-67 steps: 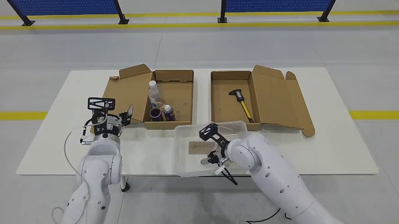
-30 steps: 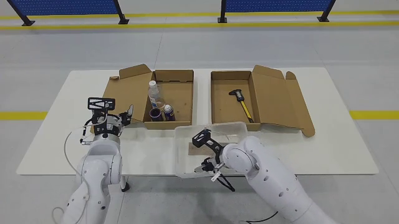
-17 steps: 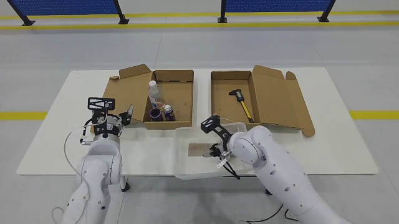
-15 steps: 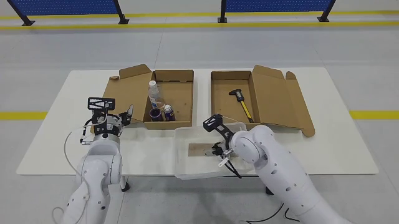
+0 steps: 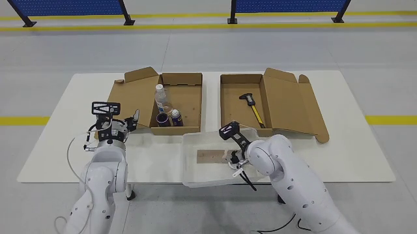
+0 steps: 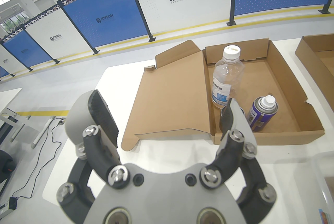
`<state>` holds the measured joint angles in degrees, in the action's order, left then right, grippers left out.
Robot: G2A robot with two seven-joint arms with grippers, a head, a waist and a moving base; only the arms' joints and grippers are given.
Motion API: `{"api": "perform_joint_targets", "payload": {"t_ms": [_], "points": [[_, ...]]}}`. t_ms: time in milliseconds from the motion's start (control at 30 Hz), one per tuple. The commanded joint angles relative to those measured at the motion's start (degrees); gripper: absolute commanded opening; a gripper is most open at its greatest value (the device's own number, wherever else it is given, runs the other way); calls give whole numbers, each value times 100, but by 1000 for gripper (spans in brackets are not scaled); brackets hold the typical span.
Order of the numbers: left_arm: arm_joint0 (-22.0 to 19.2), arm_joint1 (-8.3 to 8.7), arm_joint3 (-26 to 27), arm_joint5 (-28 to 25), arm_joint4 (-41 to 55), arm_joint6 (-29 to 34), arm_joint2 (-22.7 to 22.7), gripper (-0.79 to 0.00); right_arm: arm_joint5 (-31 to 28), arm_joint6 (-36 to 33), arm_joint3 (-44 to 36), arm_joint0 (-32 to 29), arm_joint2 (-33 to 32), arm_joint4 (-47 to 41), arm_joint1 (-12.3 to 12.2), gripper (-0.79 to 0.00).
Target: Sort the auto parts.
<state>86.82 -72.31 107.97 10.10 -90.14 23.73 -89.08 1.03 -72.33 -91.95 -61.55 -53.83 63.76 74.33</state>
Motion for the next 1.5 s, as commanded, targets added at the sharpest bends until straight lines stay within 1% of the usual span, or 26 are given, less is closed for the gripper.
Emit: {"api": "perform_joint_targets", "payload": {"t_ms": [0,33,67,133,167,200,300,367,500,600,1167,1467], "points": [[0,0,0,0,0,0,0,0,-3,-8,12,-19,-21,30,-7,-252],[0,0,0,0,0,0,0,0,4,-14,19,-27,-30,46,-10,-274],[0,0,0,0,0,0,0,0,14,-11,23,-37,-38,52,-11,-314],[0,0,0,0,0,0,0,0,23,-26,43,-48,-35,85,-12,-351],[0,0,0,0,0,0,0,0,32,-27,54,-49,-26,132,-13,-431],[0,0,0,0,0,0,0,0,44,-24,56,-49,-23,157,-12,-462],[0,0,0,0,0,0,0,0,81,-9,71,-62,-27,181,-10,-477],[0,0,0,0,0,0,0,0,92,-10,80,-68,-32,187,-8,-465],[0,0,0,0,0,0,0,0,108,-11,82,-86,-35,211,-7,-465],[0,0,0,0,0,0,0,0,90,-17,127,-99,-25,214,-4,-483],[0,0,0,0,0,0,0,0,24,42,673,10,126,171,61,-514],[0,0,0,0,0,0,0,0,-36,124,957,121,201,106,106,-548]]}}
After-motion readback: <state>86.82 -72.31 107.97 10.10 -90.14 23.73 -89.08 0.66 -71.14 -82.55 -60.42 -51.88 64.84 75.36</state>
